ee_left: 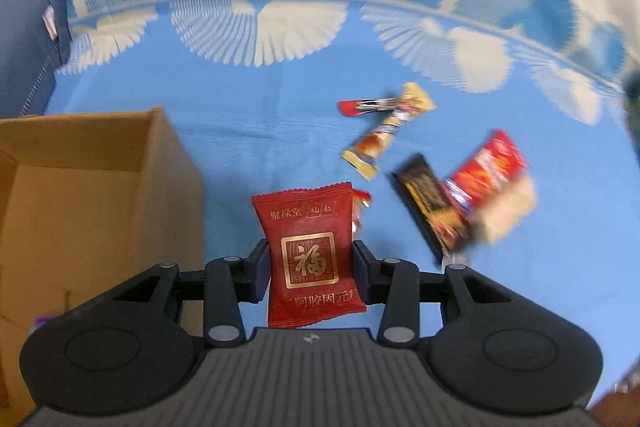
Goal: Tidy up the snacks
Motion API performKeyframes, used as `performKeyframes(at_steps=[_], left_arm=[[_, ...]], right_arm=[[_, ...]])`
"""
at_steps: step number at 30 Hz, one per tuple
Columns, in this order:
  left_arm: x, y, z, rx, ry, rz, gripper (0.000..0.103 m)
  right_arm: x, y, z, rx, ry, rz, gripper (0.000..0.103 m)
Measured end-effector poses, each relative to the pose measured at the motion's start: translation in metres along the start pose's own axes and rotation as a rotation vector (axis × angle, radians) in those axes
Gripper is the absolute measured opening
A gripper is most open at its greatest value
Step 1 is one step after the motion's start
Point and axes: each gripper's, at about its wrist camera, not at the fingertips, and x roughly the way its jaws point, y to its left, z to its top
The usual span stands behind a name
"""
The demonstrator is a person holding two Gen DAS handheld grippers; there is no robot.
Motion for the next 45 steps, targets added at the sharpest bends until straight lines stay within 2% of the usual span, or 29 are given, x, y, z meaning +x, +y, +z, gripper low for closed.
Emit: performKeyframes(at_steps=[6, 11, 20, 25, 29, 35, 45], left_arm=[[-0.102, 0.028, -0.068, 0.076, -0.107, -0.045, 0.046], [-0.167, 0.074, -0.136, 0.12, -0.163, 0.016, 0.046], [-0.232, 0.167, -0.25, 0.063, -0.196, 0.139, 0.046], [-0.256, 0.189, -0.295, 0.047, -0.257, 0.188, 0.046], [-0.268, 0.196, -0.314, 0.032, -0.286, 0.176, 0.046], [-0.282, 0.201, -0.325, 0.024, -0.328, 0.152, 0.046], [-0.285, 0.206, -0.33, 0.017, -0.329, 0.121, 0.046]], right_arm=[[-0.083, 0.013, -0.01, 0.016, -0.101, 0.003, 0.024], [-0.147, 0.041, -0.032, -0.016, -0.139, 0.047, 0.024], [-0.214, 0.117, -0.088, -0.095, -0.112, 0.204, 0.024], [-0.238, 0.155, -0.11, -0.175, -0.099, 0.262, 0.024], [-0.256, 0.17, -0.118, -0.226, -0.12, 0.258, 0.024], [-0.273, 0.181, -0.128, -0.261, -0.142, 0.241, 0.024], [-0.28, 0.189, -0.13, -0.293, -0.156, 0.222, 0.024]])
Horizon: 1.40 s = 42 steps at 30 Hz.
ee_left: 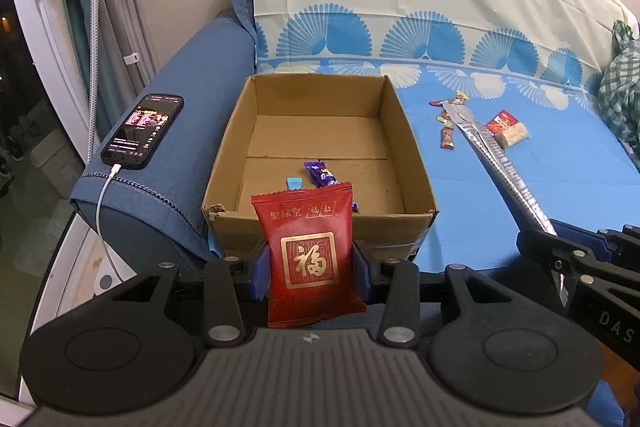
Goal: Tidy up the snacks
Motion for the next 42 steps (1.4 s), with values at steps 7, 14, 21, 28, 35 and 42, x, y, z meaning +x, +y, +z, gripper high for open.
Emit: performKeyframes(at_steps=[7, 14, 21, 28, 35, 42], left_arm=[[0.003, 0.003, 0.0, -0.001, 0.009, -0.009, 0.046], [0.011, 0.003, -0.001, -0.005, 0.031, -0.018, 0.046], [0.02, 0.005, -0.003, -0.008, 0.056, -0.025, 0.046], [0.032, 0.006, -0.003, -0.014, 0.088, -0.032, 0.046], [0.045, 0.008, -0.001, -0.016, 0.115, -0.035, 0.046], [0.059, 0.01, 0.0, -0.023, 0.15, -0.046, 0.046]], right_arm=[[0.003, 0.003, -0.001, -0.012, 0.01, -0.001, 0.024], [0.007, 0.003, 0.0, -0.009, 0.027, -0.002, 0.024], [0.015, 0.003, -0.001, -0.007, 0.051, -0.003, 0.024], [0.026, 0.003, -0.001, 0.0, 0.08, -0.007, 0.024], [0.037, 0.001, -0.002, -0.001, 0.108, -0.013, 0.024], [0.05, 0.002, -0.001, -0.004, 0.136, -0.02, 0.024]])
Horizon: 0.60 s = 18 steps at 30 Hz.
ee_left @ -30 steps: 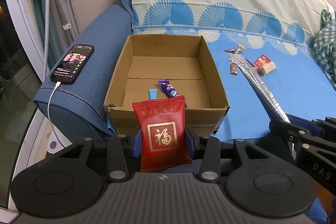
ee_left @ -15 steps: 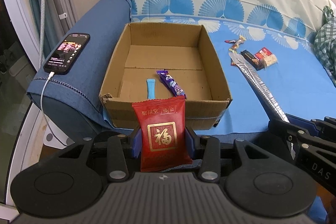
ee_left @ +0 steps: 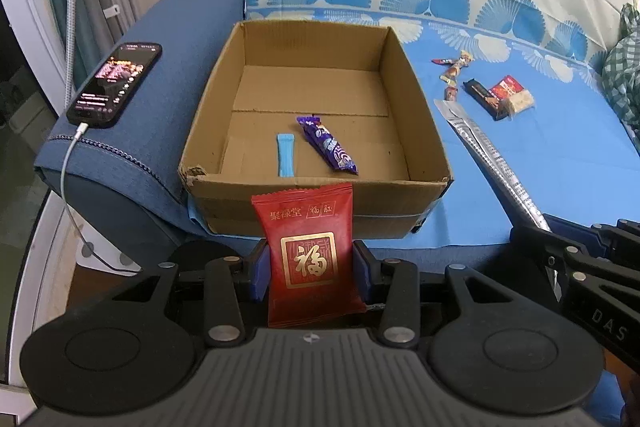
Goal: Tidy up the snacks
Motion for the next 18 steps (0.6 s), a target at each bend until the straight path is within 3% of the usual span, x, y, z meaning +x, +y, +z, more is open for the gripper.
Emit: performKeyframes(at_steps=[5, 18], left_arm=[[0.011, 0.006, 0.007, -0.021, 0.028, -0.016, 0.046], [0.034, 0.032, 0.052, -0.07, 0.005, 0.009, 0.046]], right_arm=[[0.009, -0.001, 0.004, -0.002, 0.015, -0.015, 0.024], [0.045, 0.0, 0.031, 0.01, 0.045, -0.012, 0.024]])
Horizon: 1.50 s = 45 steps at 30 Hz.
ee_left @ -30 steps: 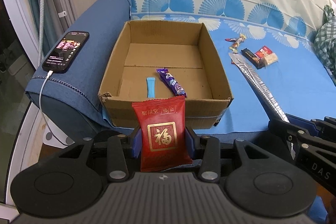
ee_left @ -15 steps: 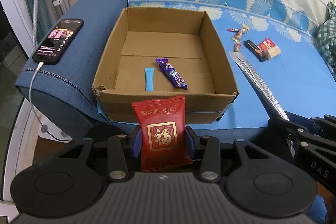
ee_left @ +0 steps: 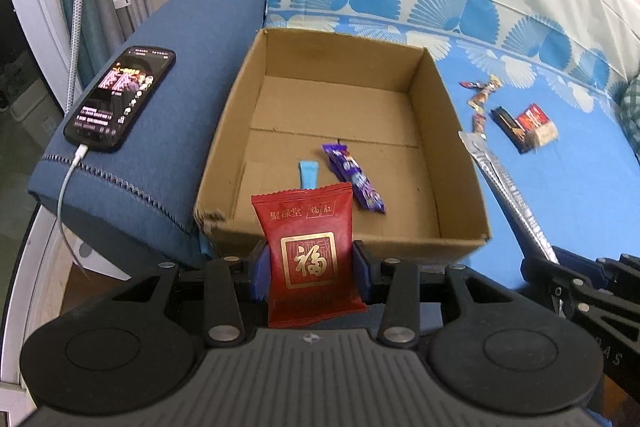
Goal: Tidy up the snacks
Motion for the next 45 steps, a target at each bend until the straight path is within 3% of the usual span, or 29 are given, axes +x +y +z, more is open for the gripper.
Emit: performKeyframes(at_steps=[20, 40, 41, 42, 44, 45], left_arm=[[0.075, 0.011, 0.082, 0.021, 0.013, 0.016, 0.047], [0.145, 0.007, 0.105, 0.027, 0.085, 0.033, 0.048], [0.147, 0.008, 0.106, 0.025, 0.073, 0.041, 0.056], [0.148, 0.007, 0.107, 0.026, 0.066, 0.047, 0.077], [0.148, 0.01, 0.11, 0.023, 0.057, 0.058, 0.103], [0.144, 0.011, 0.111, 0.018, 0.038, 0.048, 0.103]], right_arm=[[0.092, 0.0, 0.067, 0.015, 0.029, 0.028, 0.024], [0.165, -0.013, 0.086, 0.058, 0.095, 0.047, 0.025], [0.167, -0.013, 0.088, 0.062, 0.093, 0.048, 0.026], [0.169, -0.014, 0.089, 0.066, 0.089, 0.05, 0.029], [0.173, -0.017, 0.094, 0.076, 0.074, 0.057, 0.037], [0.174, -0.018, 0.096, 0.075, 0.074, 0.061, 0.049]])
